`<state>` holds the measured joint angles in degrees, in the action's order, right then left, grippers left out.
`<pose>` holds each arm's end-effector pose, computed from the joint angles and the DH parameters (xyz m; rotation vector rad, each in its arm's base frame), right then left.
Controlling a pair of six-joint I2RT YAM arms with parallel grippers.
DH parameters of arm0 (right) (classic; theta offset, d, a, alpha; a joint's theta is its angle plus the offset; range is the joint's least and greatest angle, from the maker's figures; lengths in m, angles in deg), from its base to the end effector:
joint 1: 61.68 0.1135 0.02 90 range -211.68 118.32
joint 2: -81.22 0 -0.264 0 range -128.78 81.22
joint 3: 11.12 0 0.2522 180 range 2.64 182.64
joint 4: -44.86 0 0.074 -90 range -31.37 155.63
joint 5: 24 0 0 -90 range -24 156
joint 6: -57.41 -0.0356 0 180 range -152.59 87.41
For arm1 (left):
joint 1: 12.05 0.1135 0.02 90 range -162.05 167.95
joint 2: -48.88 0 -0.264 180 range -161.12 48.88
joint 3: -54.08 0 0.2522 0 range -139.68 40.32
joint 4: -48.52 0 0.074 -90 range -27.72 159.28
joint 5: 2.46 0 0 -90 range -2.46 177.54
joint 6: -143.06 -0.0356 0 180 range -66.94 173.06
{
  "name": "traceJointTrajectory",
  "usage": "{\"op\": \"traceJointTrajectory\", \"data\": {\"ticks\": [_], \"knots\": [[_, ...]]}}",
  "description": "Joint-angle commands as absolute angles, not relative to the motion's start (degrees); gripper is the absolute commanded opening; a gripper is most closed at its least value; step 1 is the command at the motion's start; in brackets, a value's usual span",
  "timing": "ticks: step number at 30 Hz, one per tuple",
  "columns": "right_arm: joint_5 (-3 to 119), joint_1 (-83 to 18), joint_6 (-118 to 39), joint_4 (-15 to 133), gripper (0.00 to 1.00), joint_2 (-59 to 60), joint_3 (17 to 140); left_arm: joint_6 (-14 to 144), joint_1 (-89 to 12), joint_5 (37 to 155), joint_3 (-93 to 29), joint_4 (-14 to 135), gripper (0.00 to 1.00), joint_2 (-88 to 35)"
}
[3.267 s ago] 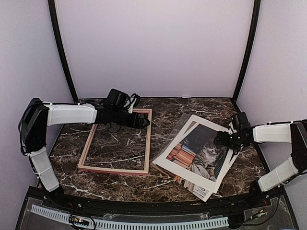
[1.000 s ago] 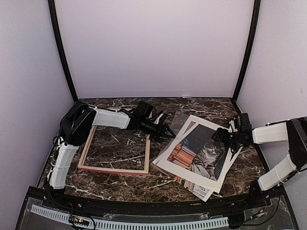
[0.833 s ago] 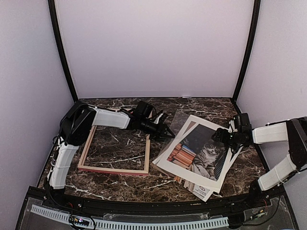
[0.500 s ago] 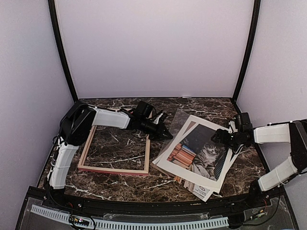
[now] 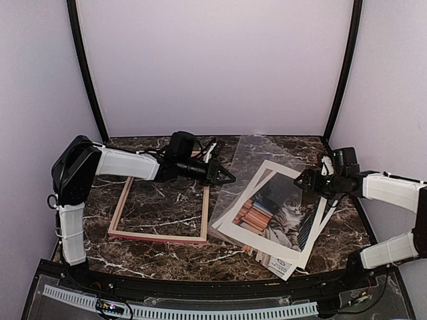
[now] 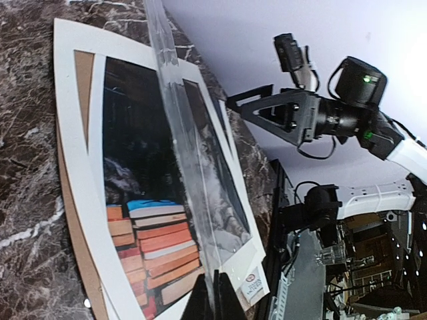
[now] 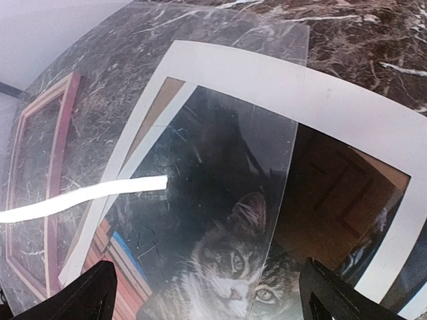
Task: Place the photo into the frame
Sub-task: Pick up the glass panel from the mat board, then pass from the left arm to the right
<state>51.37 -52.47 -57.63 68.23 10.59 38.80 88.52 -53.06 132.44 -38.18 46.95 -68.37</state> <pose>0.2416 0.0483 0.1979 0.1998 2.3778 0.5895 0.3310 -0.3211 0.2022 0.6894 2.1276 -1.5777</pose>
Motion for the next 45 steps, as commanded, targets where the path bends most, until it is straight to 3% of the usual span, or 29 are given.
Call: {"op": "traceJointTrajectory", "data": {"ticks": [1, 15, 30, 35, 40, 45], "knots": [[44.25, -52.45, -56.33, 62.77, 0.96, 10.48, 38.68, 90.80, -52.47, 136.41, -31.85, 33.55, 0.00, -62.45], [34.58, -52.45, -58.01, 49.81, 0.94, 7.04, 35.63, 101.57, -48.80, 141.95, -17.98, 11.84, 0.00, -53.79], [22.96, -51.38, -65.67, 35.96, 0.91, -2.53, 31.85, 102.89, -47.74, 141.25, -14.80, 9.45, 0.00, -51.79], [24.84, -49.11, -65.96, 38.13, 0.91, -5.11, 32.81, 94.93, -47.73, 136.82, -16.55, 24.52, 0.00, -49.55], [26.69, -48.61, -65.72, 40.06, 0.91, -6.54, 33.52, 86.76, -47.73, 124.51, -19.42, 46.90, 0.00, -47.06], [28.70, -47.69, -64.88, 42.57, 0.91, -7.61, 34.85, 82.86, -47.93, 114.46, -21.17, 58.21, 0.00, -47.09]]}}
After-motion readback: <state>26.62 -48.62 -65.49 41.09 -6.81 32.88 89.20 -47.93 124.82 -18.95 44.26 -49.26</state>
